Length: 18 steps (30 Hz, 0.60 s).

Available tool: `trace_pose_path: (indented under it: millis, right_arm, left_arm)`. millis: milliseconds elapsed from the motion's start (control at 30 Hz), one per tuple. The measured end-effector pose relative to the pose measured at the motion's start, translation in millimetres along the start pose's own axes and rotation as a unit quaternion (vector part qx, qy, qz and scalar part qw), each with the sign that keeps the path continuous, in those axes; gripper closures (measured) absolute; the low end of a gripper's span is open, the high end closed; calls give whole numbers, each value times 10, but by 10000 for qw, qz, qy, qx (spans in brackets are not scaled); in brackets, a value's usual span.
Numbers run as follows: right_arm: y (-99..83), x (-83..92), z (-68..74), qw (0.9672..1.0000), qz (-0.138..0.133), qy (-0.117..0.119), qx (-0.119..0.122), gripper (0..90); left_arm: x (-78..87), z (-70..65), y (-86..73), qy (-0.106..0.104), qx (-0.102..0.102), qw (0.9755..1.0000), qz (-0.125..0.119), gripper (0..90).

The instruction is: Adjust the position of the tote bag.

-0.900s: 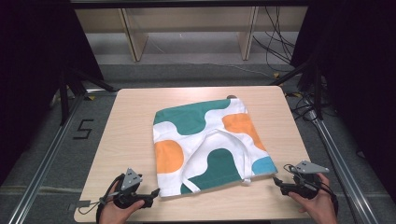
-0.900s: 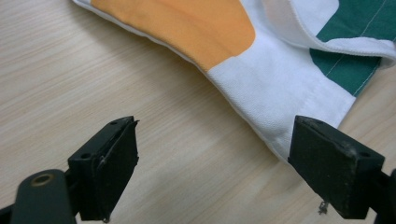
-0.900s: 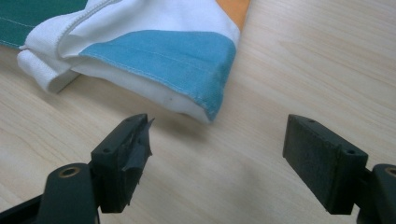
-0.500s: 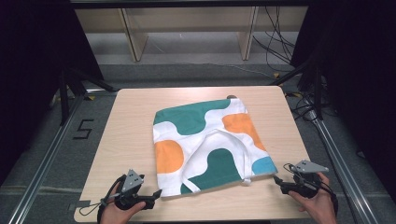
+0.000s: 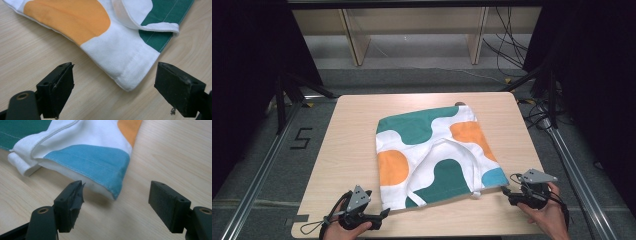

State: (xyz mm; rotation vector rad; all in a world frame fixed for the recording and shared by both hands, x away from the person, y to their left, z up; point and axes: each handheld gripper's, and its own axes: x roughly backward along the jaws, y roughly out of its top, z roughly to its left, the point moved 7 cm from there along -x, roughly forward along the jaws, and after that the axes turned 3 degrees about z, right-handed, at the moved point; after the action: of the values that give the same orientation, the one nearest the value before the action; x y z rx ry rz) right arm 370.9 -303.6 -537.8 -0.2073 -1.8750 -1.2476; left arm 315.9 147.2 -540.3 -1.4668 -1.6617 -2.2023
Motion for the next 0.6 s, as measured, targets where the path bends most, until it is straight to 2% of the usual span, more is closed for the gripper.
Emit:
trace_pose_path:
  millis: [33,67,167,200,233,300,333,367,400,433,467,500,533,567,600]
  right_arm:
    - [12,-12,3,9999,-26,1,116,292]
    - [17,-10,25,10000,7,11,63,292]
    - [56,-45,30,9995,-14,-118,298,295]
    - [69,-60,56,9997,6,-95,244,302]
    - [88,-85,67,9994,63,-93,342,304]
    - [129,-120,101,9990,117,-115,424,304]
    - [155,-136,102,9983,83,-159,552,306]
    - [170,-145,122,9985,76,-144,517,306]
    - [190,-155,127,9980,56,-172,601,314]
    - [197,-162,150,9980,91,-127,609,331]
    - [224,-174,147,9975,29,-166,690,346]
    - [241,-176,147,9968,20,-163,779,364]
    - [271,-177,156,9970,-57,-153,751,401]
    - [303,-168,157,9963,-116,-110,847,449]
    - [330,-165,170,9967,-170,-109,792,483]
  left_arm:
    - [5,-3,0,-3,-50,10000,21,148]
    - [6,-20,2,-41,-38,10000,17,148]
    - [-12,-34,-17,-56,-97,9999,109,148]
    - [-30,-37,-13,-29,-115,9999,47,149]
    - [-28,-41,-11,-59,-136,9999,63,149]
    - [-21,-30,-5,-50,-263,9996,91,148]
    - [-21,-33,-8,-30,-255,9996,104,149]
    - [-22,-44,-21,-5,-132,9998,170,148]
    - [-23,-40,-27,-29,-190,9996,197,149]
    - [-31,-37,-22,-6,-192,9997,164,149]
    - [-27,-23,-22,-3,-298,9994,191,149]
    - [-32,-38,-26,-11,-177,9996,196,149]
    - [-29,-33,-31,3,-237,9994,233,149]
    - [-38,-39,-27,-7,-222,9996,175,149]
    - [-35,-38,-29,6,-226,9995,198,149]
